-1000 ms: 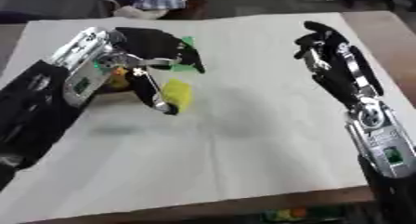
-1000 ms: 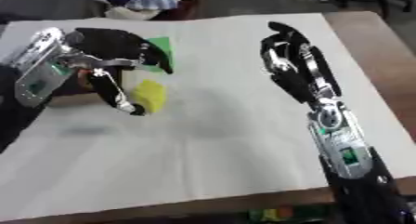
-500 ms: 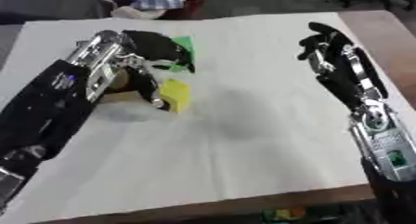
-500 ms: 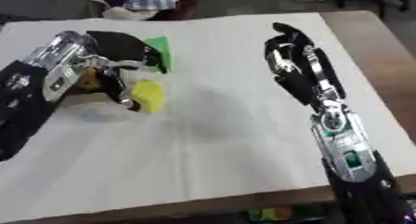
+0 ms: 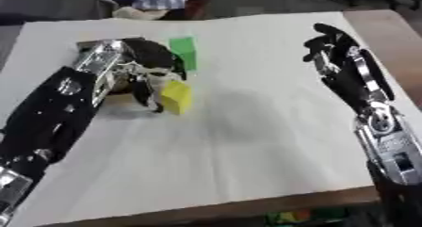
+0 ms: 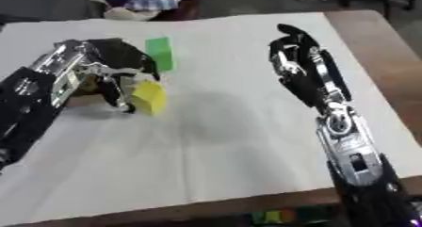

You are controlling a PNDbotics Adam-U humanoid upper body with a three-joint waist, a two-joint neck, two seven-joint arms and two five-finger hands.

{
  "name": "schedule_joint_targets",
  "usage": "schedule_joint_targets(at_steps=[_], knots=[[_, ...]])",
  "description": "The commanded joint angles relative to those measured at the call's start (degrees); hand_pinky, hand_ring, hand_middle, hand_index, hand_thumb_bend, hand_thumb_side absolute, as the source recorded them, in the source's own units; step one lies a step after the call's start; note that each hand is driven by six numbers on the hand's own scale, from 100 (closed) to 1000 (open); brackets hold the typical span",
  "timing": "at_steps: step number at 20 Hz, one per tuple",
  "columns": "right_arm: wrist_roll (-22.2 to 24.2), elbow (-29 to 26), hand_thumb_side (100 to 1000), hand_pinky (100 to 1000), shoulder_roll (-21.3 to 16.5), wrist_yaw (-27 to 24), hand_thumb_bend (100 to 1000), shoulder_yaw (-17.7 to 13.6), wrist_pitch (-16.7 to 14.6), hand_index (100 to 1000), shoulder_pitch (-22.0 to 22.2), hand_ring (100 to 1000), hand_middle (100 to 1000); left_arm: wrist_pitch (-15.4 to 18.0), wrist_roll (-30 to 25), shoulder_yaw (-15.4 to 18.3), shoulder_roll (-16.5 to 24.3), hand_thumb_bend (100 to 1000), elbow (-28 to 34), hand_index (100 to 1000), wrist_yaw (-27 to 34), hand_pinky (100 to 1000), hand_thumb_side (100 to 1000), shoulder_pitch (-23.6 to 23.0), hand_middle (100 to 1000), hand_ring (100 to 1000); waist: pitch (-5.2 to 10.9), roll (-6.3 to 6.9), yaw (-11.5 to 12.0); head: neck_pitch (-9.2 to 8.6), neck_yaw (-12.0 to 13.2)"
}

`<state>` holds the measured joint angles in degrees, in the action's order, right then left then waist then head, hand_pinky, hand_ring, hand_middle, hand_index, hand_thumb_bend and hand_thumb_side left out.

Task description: Pick up objects on the table and place them in the box.

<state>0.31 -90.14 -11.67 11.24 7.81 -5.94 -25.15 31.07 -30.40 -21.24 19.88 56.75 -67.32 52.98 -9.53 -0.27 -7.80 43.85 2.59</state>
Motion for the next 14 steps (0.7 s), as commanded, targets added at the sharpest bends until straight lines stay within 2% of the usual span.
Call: schedule_joint_targets(at_steps=[1,3,6,11,14], knots=[[-0.30,-1.10,663,752,-0.25,-0.40,100,-0.27,-0.06,892,-0.51,619,667,-0.65,2.51,1.69,0.29,351,-0.86,751,1.63,762,231,0.47,623,675,0.65,0.63,-0.08,0.27,0.04],[-0.34,-1.07,663,752,-0.26,-0.42,100,-0.29,-0.02,892,-0.52,619,667,-1.67,4.43,2.45,0.51,283,-0.75,690,3.89,749,186,0.02,559,626,0.62,0.53,-0.01,0.27,-0.06],[-0.46,-1.02,663,752,-0.34,-0.42,100,-0.38,0.03,892,-0.51,619,667,-3.28,6.17,3.32,1.44,211,0.57,668,9.28,749,184,-0.59,536,611,0.62,0.47,0.19,0.27,-0.13],[-0.46,-0.98,662,752,-0.33,-0.35,100,-0.38,0.03,892,-0.43,619,667,-7.20,5.12,5.15,4.85,184,5.28,673,16.07,749,177,-0.64,540,612,0.77,0.39,0.59,0.27,-0.32],[-0.53,-0.88,662,752,-0.40,-0.29,100,-0.45,0.06,892,-0.31,619,667,-11.37,5.51,7.38,7.10,214,6.19,688,15.21,743,161,-0.40,554,624,0.95,0.40,0.77,0.27,-0.43]])
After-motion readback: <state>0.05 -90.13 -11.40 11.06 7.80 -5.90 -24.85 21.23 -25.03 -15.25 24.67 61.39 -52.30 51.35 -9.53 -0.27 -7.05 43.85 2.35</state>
